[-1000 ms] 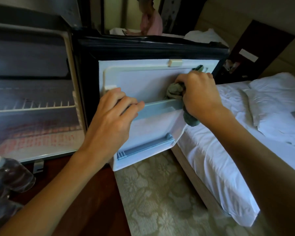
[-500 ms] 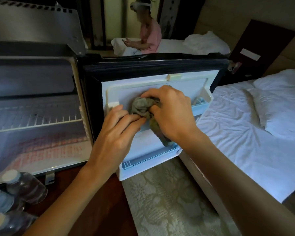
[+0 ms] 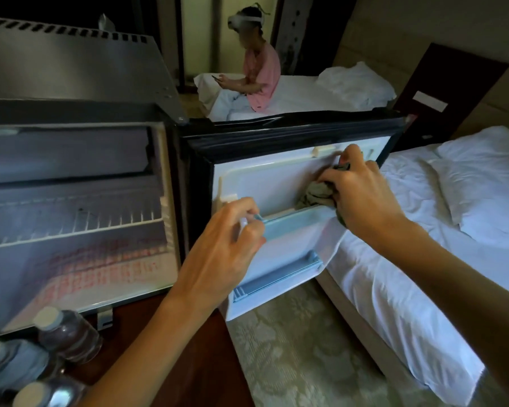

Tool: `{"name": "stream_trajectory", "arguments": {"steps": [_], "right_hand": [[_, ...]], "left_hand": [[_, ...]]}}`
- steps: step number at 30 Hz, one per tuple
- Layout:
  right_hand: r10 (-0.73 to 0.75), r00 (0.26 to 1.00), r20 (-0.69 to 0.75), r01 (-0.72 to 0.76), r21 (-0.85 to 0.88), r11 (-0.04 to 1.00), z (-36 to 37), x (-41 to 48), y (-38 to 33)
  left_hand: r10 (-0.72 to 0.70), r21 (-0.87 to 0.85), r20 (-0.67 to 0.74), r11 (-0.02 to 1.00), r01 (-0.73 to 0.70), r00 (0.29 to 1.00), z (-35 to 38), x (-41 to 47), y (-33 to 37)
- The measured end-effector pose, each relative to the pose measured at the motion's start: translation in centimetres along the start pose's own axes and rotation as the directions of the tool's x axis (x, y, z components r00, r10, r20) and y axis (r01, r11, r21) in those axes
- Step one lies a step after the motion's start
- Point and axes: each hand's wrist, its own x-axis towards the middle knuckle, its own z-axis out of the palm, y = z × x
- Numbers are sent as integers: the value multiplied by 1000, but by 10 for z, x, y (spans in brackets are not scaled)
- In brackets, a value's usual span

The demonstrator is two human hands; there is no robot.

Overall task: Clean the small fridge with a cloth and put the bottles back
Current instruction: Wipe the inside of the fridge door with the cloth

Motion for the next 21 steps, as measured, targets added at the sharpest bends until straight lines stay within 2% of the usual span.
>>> {"name": "stream_trajectory", "arguments": {"steps": [2, 5, 7, 9, 11, 13, 14, 16, 19, 21], "right_hand": [[-5, 1000, 5, 5, -26, 1000, 1, 0, -7], [17, 1000, -17, -16, 32, 999, -2, -5, -27], [28, 998, -51, -21, 126, 992, -6, -14, -60], [15, 996, -89, 3, 202, 979, -9, -25, -99], [58, 991, -122, -20, 293, 956, -13, -32, -118], [80, 992, -101, -34, 390, 920, -16, -31, -108], [63, 995, -84, -22, 416, 909, -15, -28, -99], [23, 995, -102, 13, 347, 938, -11, -24, -88], [-83, 992, -95, 94, 121, 988, 6, -13, -81], [-102, 989, -104, 108, 47, 993, 13, -1, -62]], "left_hand": [[110, 4, 24, 994, -110, 994, -1, 0, 0], [143, 20, 24, 990, -143, 989, -1, 3, -4], [120, 47, 41, 991, -122, 992, 1, 4, -5], [-52, -34, 57, 998, 54, 997, 0, 7, 1], [-112, -31, 39, 993, 113, 993, 4, 8, 5], [-107, -81, 40, 991, 110, 993, 5, 10, 1], [-26, -43, 15, 999, 27, 1000, 8, 7, -3], [117, 13, 10, 993, -117, 993, 15, 7, -9], [141, 57, -1, 988, -141, 990, 13, 13, -10], [158, 94, 15, 983, -159, 987, 12, 15, -11]]}}
